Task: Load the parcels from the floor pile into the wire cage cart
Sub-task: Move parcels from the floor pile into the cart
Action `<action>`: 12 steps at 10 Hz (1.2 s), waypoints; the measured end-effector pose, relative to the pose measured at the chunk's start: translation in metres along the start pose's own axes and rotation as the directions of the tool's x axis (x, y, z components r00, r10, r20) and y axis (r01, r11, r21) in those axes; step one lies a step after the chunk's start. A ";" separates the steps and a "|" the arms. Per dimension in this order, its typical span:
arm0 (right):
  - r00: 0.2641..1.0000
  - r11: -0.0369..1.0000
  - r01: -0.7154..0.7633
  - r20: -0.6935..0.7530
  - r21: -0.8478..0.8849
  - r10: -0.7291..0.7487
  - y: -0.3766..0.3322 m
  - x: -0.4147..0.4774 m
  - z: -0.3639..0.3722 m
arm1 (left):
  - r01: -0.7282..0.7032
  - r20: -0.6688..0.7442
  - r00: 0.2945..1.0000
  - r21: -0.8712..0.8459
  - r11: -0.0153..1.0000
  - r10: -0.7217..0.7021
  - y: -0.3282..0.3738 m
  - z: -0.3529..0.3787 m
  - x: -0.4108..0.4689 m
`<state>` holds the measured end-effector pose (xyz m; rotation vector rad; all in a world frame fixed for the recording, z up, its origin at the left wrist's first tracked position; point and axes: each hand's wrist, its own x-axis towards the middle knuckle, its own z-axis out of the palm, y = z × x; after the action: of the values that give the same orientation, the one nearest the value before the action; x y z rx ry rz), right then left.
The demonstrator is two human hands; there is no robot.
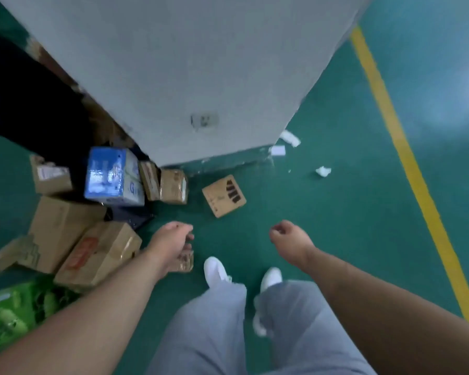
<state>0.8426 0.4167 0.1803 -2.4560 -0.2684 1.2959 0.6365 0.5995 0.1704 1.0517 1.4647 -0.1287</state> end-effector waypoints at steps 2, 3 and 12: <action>0.977 0.973 -0.012 0.206 -0.231 0.060 0.023 0.141 0.068 | 0.109 0.007 0.994 -0.008 0.994 -0.109 -0.049 0.039 0.150; 0.969 0.953 0.019 0.241 -0.304 0.058 0.036 0.222 0.101 | 0.168 -0.032 0.985 -0.019 0.986 -0.169 -0.080 0.063 0.218; 0.919 0.932 -0.324 0.287 0.160 0.270 0.126 0.436 0.209 | 0.331 -0.130 0.914 -0.308 0.892 -0.384 -0.212 0.205 0.392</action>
<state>0.9162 0.4868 -0.3086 -2.2093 0.1807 1.6859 0.7214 0.5477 -0.3103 0.5650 1.7827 -0.0822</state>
